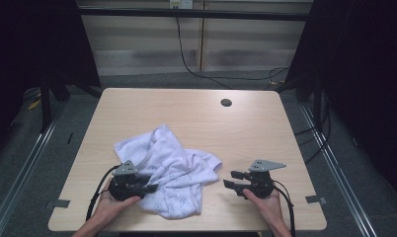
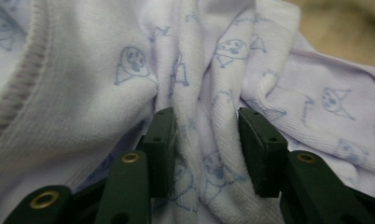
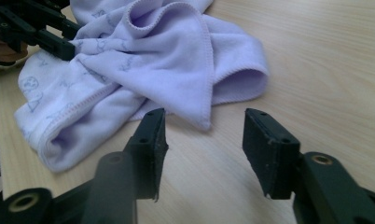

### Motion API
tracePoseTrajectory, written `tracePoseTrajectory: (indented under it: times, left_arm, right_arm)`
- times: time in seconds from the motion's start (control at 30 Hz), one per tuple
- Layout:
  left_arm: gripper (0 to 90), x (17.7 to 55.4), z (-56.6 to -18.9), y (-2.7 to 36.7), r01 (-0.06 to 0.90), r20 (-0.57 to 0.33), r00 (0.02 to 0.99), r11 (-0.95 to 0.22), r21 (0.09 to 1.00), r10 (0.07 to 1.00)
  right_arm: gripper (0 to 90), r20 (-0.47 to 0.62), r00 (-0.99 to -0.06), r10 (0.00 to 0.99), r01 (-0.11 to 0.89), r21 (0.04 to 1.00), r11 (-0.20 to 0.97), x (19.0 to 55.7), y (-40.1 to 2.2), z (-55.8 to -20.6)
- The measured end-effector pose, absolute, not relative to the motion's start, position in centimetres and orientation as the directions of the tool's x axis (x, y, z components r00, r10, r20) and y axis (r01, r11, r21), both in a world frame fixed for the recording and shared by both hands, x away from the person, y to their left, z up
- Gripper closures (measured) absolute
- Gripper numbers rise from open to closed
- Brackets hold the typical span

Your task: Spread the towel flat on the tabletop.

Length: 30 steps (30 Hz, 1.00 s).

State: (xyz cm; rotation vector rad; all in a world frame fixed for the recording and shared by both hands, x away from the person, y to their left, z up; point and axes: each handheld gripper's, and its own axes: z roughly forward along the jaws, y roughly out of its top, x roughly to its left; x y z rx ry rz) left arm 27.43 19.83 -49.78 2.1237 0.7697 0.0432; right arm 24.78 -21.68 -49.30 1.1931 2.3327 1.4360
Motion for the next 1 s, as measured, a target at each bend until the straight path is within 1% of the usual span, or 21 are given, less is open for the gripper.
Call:
tracePoseTrajectory:
  times: [0.03,0.07,0.17,0.27,0.37,0.4,0.43,0.5,0.53,0.57,0.63,0.67,0.8,0.83,0.87,0.9,0.93,0.97,1.0]
  left_arm:
    - [55.2,27.0,-49.7,19.5,0.501,-0.234,0.82,-0.459,0.734,0.522]
    - [52.3,26.7,-49.7,19.3,0.51,-0.265,0.824,-0.452,0.731,0.501]
    - [50.5,26.3,-49.3,19.0,0.497,-0.276,0.841,-0.462,0.734,0.465]
    - [52.5,26.7,-48.5,19.2,0.465,-0.277,0.861,-0.441,0.768,0.426]
    - [57.4,27.6,-47.8,19.4,0.451,-0.262,0.861,-0.415,0.79,0.437]
    - [60.4,28.4,-47.3,19.4,0.424,-0.222,0.864,-0.415,0.805,0.451]
    - [62.0,28.4,-47.3,19.4,0.424,-0.222,0.864,-0.415,0.805,0.451]
    - [63.3,29.2,-47.3,19.4,0.413,-0.19,0.861,-0.43,0.803,0.472]
    - [63.6,30.0,-47.9,19.6,0.444,-0.206,0.84,-0.417,0.793,0.502]
    - [63.6,30.0,-47.9,19.6,0.444,-0.206,0.84,-0.417,0.793,0.502]
    - [63.6,30.3,-48.9,19.6,0.456,-0.186,0.827,-0.44,0.774,0.53]
    - [63.3,30.4,-49.4,19.7,0.471,-0.202,0.824,-0.44,0.765,0.53]
    - [62.5,30.1,-49.7,19.8,0.47,-0.198,0.825,-0.447,0.761,0.53]
    - [62.5,30.1,-49.7,19.9,0.473,-0.202,0.823,-0.445,0.76,0.531]
    - [62.5,29.9,-49.8,19.9,0.472,-0.2,0.824,-0.447,0.76,0.53]
    - [62.4,29.5,-49.9,19.9,0.467,-0.195,0.828,-0.452,0.76,0.527]
    - [62.3,29.3,-49.9,20.0,0.477,-0.211,0.825,-0.447,0.757,0.524]
    - [62.3,29.3,-49.9,20.0,0.477,-0.211,0.825,-0.447,0.757,0.524]
    - [62.3,29.1,-49.9,20.0,0.482,-0.22,0.825,-0.445,0.755,0.52]
  right_arm:
    - [53.7,0.263,-0.675,0.69,0.547,0.806,0.228,24.8,-21.5,-49.3]
    - [54.4,0.267,-0.673,0.69,0.55,0.804,0.225,25.0,-21.4,-49.3]
    - [56.1,0.254,-0.678,0.69,0.545,0.803,0.24,25.5,-20.7,-49.2]
    - [56.1,0.253,-0.681,0.687,0.55,0.796,0.253,25.8,-20.5,-49.3]
    - [55.2,0.246,-0.689,0.681,0.554,0.786,0.277,26.1,-20.5,-49.6]
    - [55.5,0.241,-0.69,0.682,0.559,0.777,0.29,26.5,-20.5,-49.8]
    - [55.5,0.241,-0.69,0.682,0.559,0.777,0.29,26.5,-20.5,-49.8]
    - [56.0,0.244,-0.685,0.687,0.566,0.772,0.29,27.0,-20.4,-49.9]
    - [55.6,0.237,-0.685,0.689,0.57,0.764,0.304,27.2,-20.2,-50.1]
    - [55.6,0.237,-0.685,0.689,0.57,0.764,0.304,27.2,-20.2,-50.1]
    - [54.6,0.233,-0.685,0.69,0.577,0.753,0.318,27.4,-20.0,-50.4]
    - [54.0,0.225,-0.689,0.689,0.579,0.742,0.337,27.4,-19.8,-50.6]
    - [55.0,0.21,-0.699,0.683,0.569,0.742,0.355,27.4,-19.5,-50.8]
    - [58.9,0.194,-0.713,0.674,0.556,0.742,0.375,27.3,-19.2,-50.7]
    - [58.9,0.194,-0.713,0.674,0.556,0.742,0.375,27.3,-19.2,-50.7]
    - [65.8,0.19,-0.724,0.663,0.548,0.742,0.386,27.1,-19.0,-50.7]
    - [70.2,0.188,-0.725,0.662,0.546,0.744,0.386,27.1,-18.9,-50.8]
    - [70.2,0.188,-0.725,0.662,0.546,0.744,0.386,27.1,-18.9,-50.8]
    - [75.2,0.193,-0.725,0.661,0.547,0.744,0.384,27.0,-18.9,-50.7]
